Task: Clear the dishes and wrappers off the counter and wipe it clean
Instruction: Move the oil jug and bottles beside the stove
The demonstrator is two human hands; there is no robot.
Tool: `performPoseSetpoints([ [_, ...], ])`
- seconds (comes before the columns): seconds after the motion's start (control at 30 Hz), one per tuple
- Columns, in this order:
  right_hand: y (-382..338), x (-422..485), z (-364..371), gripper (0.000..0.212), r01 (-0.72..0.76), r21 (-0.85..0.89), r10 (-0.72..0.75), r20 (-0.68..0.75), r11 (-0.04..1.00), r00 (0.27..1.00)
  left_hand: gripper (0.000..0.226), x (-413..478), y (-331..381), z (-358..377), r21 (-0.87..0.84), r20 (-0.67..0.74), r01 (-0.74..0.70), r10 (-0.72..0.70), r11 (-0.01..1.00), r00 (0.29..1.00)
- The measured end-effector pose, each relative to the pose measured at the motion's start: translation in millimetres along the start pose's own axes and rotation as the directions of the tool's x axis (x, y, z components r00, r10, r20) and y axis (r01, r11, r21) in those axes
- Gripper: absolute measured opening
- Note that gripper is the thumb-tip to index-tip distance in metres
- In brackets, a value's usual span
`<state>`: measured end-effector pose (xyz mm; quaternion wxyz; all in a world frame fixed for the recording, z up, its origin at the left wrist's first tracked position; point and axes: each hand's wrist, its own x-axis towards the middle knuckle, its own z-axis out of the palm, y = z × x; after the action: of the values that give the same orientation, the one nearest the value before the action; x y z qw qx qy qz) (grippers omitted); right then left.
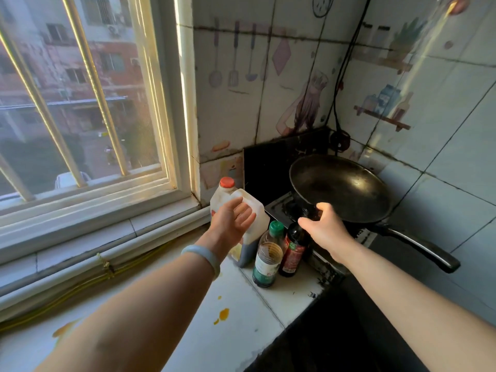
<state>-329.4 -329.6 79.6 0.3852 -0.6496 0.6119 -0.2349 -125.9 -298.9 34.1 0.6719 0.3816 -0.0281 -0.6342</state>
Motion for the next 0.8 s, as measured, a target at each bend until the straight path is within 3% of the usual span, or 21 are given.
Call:
performPoseSetpoints([
  [0.13, -18, -12, -10, 0.074, 0.114, -0.201, -0.128, -0.056, 0.973, 0.99, 0.03, -21, 10, -5, -0.022, -0.03, -0.014, 0.013, 1.0, 0.999],
  [0.3, -37, -32, -11, 0.075, 0.301, -0.274, -0.316, -0.01, 0.913, 0.949, 0.035, -47, 21, -13, 0.032, -0.048, -0.007, 0.008, 0.999, 0.999],
  [0.57, -49, -67, 26, 0.071, 0.485, -0.222, -0.456, 0.172, 0.846, 0.873, 0.028, -89, 15, -42, 0.327, -0.114, -0.012, 0.052, 0.945, 0.992],
  [0.8, -44, -92, 65, 0.071, 0.518, -0.122, -0.455, 0.339, 0.847, 0.824, 0.014, -134, 4, -88, 0.483, -0.3, -0.041, 0.209, 0.875, 0.931],
])
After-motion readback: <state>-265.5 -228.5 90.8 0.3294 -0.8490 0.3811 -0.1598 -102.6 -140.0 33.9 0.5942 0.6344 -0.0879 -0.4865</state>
